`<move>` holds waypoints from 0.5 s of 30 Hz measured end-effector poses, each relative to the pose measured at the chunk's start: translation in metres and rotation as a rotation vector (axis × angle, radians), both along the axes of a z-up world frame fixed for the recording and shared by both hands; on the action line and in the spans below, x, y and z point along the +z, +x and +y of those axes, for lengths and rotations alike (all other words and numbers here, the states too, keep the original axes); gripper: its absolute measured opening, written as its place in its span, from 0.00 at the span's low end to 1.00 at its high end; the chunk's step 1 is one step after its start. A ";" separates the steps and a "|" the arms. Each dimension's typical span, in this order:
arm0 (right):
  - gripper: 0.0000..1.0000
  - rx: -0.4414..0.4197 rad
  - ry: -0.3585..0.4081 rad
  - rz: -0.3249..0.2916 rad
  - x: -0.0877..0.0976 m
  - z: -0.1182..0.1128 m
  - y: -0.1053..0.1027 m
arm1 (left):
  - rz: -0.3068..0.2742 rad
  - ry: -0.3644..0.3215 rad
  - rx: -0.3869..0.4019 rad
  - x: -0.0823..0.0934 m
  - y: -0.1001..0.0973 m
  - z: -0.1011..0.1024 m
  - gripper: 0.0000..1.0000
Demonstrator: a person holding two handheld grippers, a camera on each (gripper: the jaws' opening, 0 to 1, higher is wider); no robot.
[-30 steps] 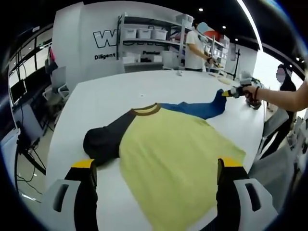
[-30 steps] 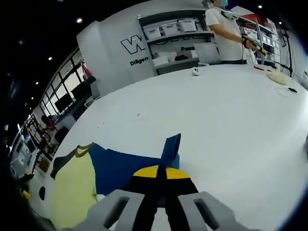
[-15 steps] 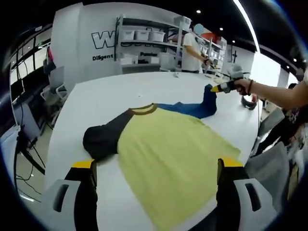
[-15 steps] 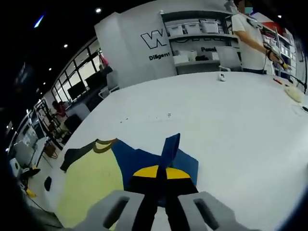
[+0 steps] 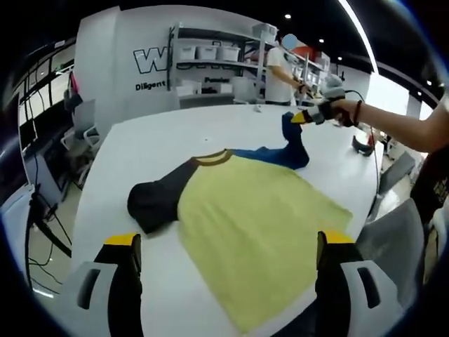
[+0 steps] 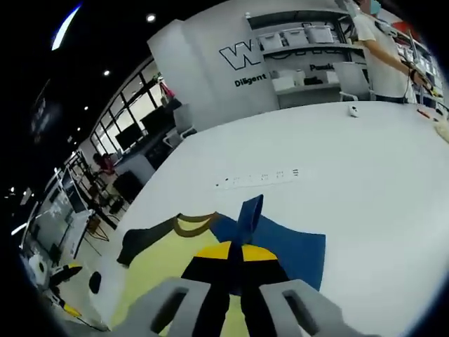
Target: Fold the garment on the visible template until the final outline fits inside the template.
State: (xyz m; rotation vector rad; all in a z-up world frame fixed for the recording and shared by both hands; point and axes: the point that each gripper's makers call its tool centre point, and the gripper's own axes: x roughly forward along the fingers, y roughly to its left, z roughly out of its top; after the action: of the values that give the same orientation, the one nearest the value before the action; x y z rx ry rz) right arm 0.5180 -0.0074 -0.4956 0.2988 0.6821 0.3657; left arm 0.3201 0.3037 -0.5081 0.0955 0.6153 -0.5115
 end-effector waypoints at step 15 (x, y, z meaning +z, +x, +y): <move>0.00 0.110 0.129 0.023 0.009 0.090 0.005 | 0.021 0.008 -0.034 -0.006 0.000 -0.001 0.99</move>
State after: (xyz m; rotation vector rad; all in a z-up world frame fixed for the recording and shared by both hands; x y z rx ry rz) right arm 0.5228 0.0826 -0.4863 0.3891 0.7000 0.5126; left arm 0.3203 0.3030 -0.5137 0.1085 0.6374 -0.5438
